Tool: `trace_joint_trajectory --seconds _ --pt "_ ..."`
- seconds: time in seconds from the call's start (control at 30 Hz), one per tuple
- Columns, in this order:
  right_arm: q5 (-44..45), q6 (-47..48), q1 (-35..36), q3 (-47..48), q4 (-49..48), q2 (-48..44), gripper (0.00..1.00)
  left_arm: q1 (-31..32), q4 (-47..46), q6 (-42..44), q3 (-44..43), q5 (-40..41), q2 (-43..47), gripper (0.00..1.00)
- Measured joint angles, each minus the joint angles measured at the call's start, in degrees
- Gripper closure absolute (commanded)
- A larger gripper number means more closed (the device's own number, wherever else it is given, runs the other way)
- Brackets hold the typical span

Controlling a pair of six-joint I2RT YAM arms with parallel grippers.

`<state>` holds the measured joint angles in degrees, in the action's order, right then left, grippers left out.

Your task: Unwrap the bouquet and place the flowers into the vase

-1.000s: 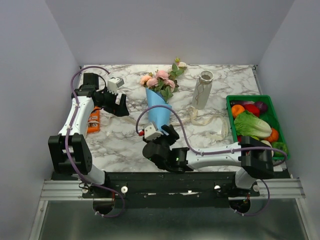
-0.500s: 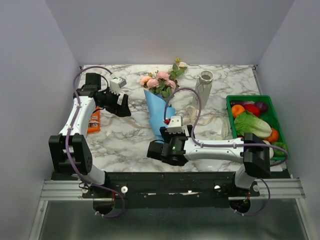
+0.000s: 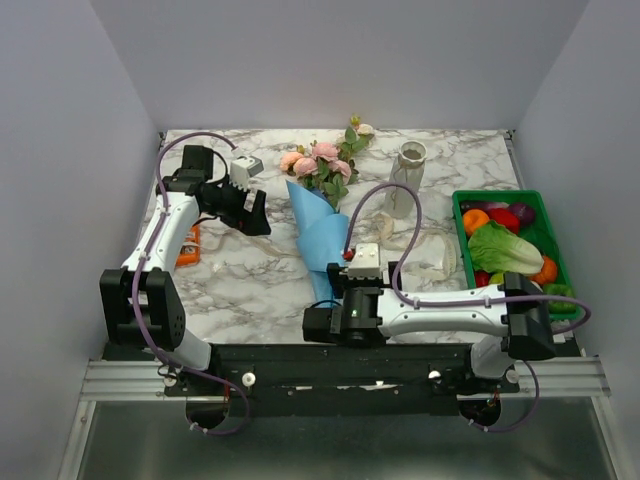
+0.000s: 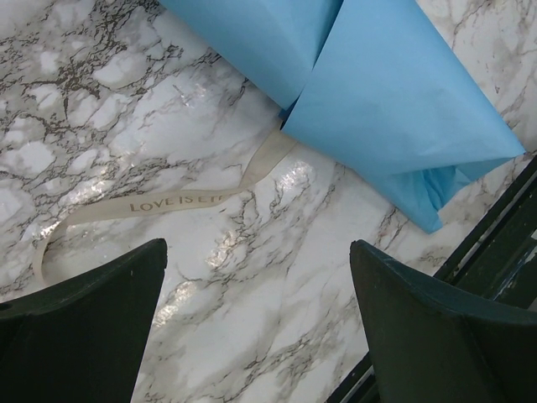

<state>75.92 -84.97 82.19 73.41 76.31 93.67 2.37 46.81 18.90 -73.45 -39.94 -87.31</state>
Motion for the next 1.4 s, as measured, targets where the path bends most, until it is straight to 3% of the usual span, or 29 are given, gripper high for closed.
trace_joint_trajectory --seconds 0.1,0.17,0.3,0.37,0.5,0.83,1.4 --pt "0.5 5.4 2.0 4.0 0.1 2.0 0.00 0.0 0.0 -0.3 0.0 0.0 0.0 0.01" --pt "-1.3 16.0 2.6 3.5 -4.1 1.6 0.00 0.0 -0.1 -0.5 -0.1 0.0 0.0 0.01" --pt "-15.7 49.5 2.1 -14.1 -37.9 -13.9 0.00 -0.2 -0.4 -1.2 -0.2 -0.2 0.0 0.01" --pt "-18.8 59.3 1.0 -15.5 -44.8 -18.4 0.00 -0.5 -0.4 -1.3 -0.3 -0.2 0.2 0.01" --pt "-22.1 73.6 -0.5 -11.3 -58.0 -14.8 0.00 -1.4 -0.4 -1.3 -0.3 -0.1 1.0 0.01" --pt "-29.0 93.9 -3.1 -17.9 -67.1 -5.3 0.00 -3.8 -0.2 -0.8 -0.3 -0.3 2.3 0.01" --pt "-28.7 110.4 -10.8 -18.2 -77.2 5.4 0.00 -5.6 0.1 0.3 -0.3 -1.4 2.3 0.01"
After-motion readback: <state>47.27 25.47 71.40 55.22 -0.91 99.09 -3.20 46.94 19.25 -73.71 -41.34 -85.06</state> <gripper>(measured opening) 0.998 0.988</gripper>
